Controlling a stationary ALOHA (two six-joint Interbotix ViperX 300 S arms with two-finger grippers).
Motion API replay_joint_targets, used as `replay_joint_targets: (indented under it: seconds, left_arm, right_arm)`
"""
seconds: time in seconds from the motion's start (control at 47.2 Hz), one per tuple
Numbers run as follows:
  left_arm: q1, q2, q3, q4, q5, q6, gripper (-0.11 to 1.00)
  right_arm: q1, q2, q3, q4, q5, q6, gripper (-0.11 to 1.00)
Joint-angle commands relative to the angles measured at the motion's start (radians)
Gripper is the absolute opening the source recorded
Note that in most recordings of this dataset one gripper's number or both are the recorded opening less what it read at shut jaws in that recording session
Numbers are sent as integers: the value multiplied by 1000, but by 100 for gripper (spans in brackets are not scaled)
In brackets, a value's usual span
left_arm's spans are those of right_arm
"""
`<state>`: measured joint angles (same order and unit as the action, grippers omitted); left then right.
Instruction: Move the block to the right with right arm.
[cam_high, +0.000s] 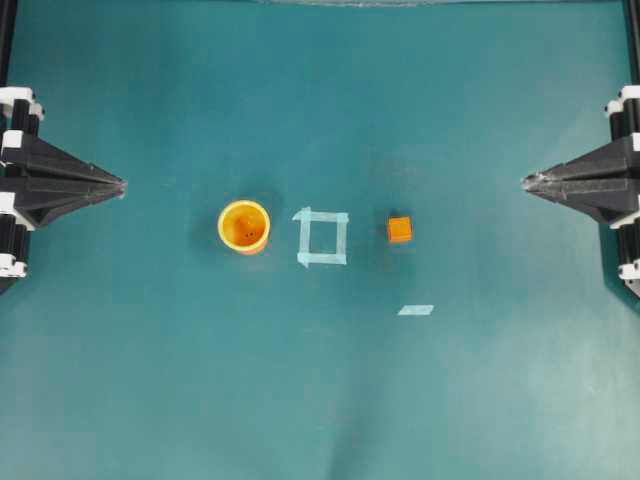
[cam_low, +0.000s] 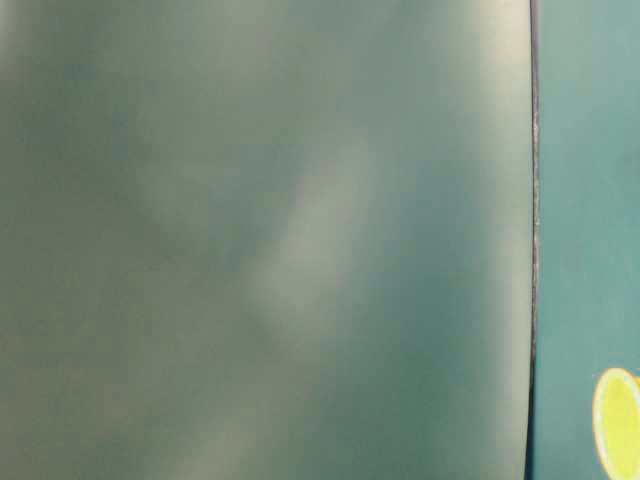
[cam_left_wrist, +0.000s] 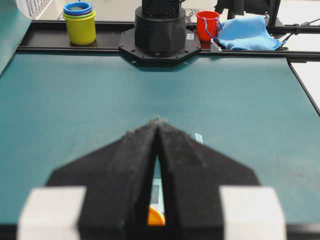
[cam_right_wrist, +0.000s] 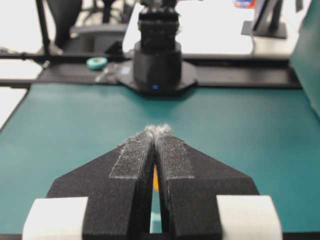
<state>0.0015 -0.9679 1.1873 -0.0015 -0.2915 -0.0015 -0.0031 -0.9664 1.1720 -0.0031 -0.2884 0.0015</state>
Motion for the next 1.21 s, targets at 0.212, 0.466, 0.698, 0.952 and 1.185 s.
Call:
replay_joint_targets:
  seconds: [0.212,0.466,0.698,0.952,1.185]
  left_arm:
    - [-2,3,-52,11,23,2,0]
    - [-2,8,-52,9,63,0,0]
    - [-2,8,-52,11,87,0,0]
    - [-2,8,-52,9,104,0,0]
    - [0,9,-52,11,104,0,0]
  right_arm:
    - [2,51,-46,6,14,6,0]
    - [-12,114,-60,6,14,8,10]
    - [-52,201,-72,8,12,9,42]
    - [-87,350,-94,11,8,9,51]
    - [-103,563,-160,8,14,6,56]
